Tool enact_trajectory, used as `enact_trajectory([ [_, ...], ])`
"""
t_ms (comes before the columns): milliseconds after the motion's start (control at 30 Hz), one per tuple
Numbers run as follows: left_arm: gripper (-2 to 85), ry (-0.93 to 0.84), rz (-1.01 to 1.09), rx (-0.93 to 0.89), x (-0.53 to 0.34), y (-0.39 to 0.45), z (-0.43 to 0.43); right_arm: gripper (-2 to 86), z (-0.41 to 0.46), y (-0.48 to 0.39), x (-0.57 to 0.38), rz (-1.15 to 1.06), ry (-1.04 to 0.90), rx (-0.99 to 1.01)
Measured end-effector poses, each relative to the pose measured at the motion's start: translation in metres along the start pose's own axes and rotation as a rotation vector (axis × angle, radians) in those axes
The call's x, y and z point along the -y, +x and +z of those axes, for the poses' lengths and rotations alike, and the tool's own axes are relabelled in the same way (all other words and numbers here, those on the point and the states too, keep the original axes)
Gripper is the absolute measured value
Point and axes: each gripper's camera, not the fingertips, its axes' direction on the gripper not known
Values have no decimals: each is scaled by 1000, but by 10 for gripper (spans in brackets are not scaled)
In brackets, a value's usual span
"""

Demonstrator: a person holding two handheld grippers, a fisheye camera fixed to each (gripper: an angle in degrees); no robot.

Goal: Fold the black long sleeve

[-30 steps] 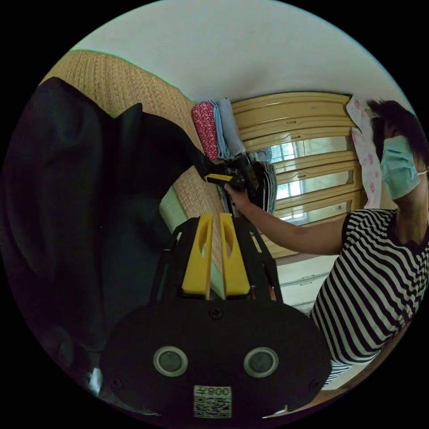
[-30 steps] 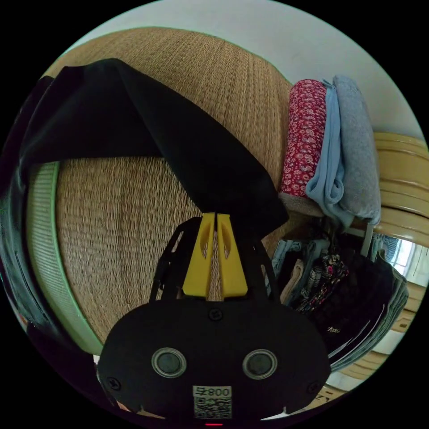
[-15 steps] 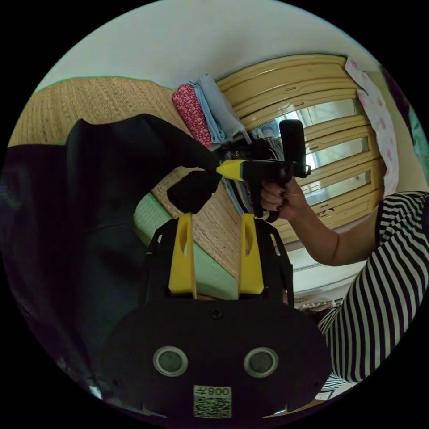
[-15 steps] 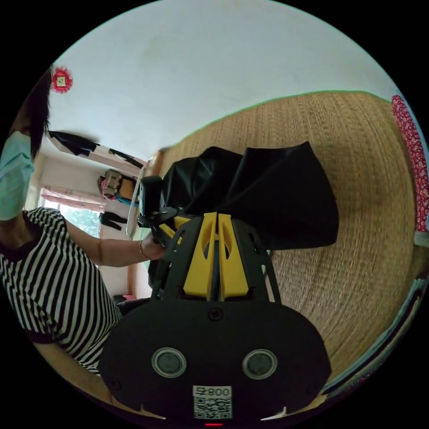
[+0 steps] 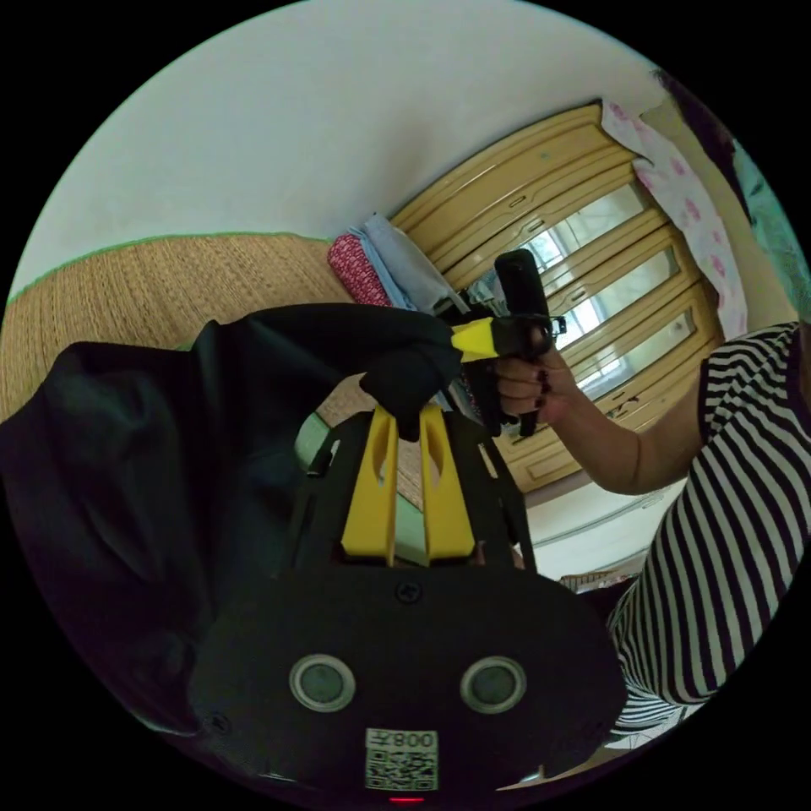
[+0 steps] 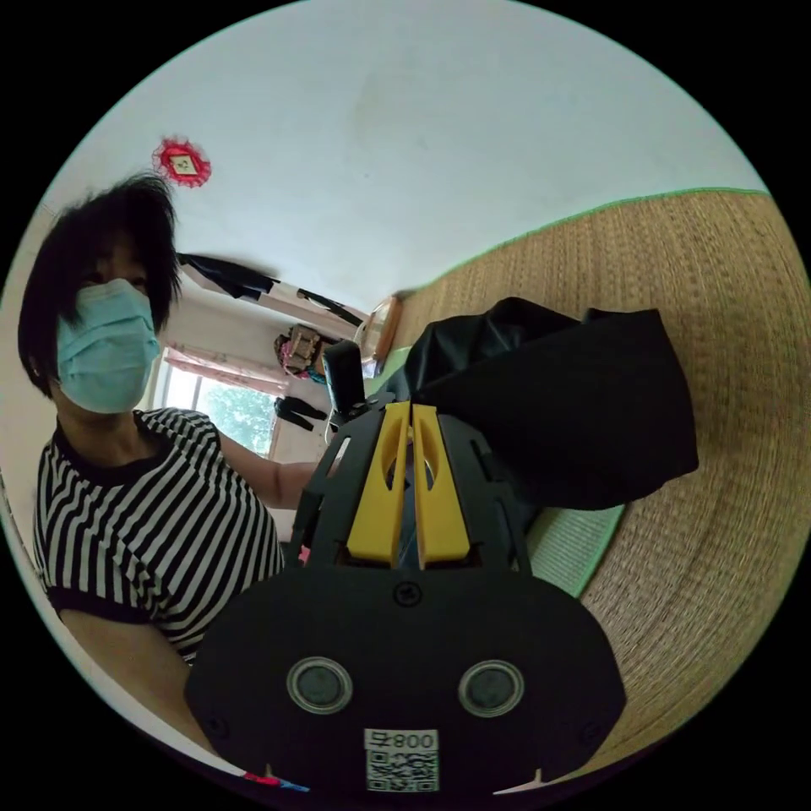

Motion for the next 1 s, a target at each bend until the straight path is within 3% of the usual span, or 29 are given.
enact_trajectory([
  [333,27,78,-99,-136,-40,15,-131,1,65,-31,46,-114,-98,228],
  [667,24,53,-338,-15,-97,-13,-252,2,192,-41,88,-143,-218,369],
  [1000,26,-3,-615,89,-162,-71,-288,0,314,-15,97,-67,-348,204],
])
